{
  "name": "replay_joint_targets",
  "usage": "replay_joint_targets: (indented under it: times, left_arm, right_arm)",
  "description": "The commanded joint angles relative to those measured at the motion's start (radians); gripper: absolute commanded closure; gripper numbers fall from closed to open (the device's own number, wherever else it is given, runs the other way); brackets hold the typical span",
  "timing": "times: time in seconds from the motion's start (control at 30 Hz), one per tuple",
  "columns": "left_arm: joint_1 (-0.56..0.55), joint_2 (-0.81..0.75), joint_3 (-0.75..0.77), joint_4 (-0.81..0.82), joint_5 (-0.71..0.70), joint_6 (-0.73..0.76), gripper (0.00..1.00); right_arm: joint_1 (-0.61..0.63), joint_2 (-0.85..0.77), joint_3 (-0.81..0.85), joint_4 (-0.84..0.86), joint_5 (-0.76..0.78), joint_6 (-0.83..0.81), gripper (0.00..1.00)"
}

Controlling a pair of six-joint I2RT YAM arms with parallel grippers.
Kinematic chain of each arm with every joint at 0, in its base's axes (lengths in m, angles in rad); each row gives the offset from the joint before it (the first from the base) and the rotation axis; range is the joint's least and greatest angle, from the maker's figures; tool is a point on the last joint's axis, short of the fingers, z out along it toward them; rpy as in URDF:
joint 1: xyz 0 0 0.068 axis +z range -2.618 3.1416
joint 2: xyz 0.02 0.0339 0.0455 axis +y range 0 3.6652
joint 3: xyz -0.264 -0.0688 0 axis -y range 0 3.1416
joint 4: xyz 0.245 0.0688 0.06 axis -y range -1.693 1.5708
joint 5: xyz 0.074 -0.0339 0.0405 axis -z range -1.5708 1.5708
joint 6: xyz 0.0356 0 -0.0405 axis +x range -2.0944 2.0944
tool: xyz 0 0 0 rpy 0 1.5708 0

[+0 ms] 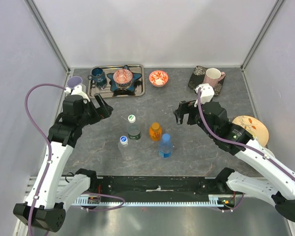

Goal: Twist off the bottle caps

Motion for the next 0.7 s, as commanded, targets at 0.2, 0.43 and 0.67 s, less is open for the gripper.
replay_joint_targets:
  times: [0.2,0.43,0.67]
  left_arm:
    - [-0.004,-0.077,-0.063,0.052,0.02,0.031,0.01]
    - [-0.004,-0.057,-0.086,0.065,0.051,0.023,0.0]
    - [-0.004,-0.068,-0.108,0.076,0.054,0.023,0.01]
  right_arm:
    - [0.07,-0.003,0.079,-0.038,-0.221,0.004,0.02]
    - [0.234,0.02,0.078,-0.089,-0.165,0.007,0.02]
    - [0.346,0.054,0.016,-0.103,-0.041,0.042,0.05]
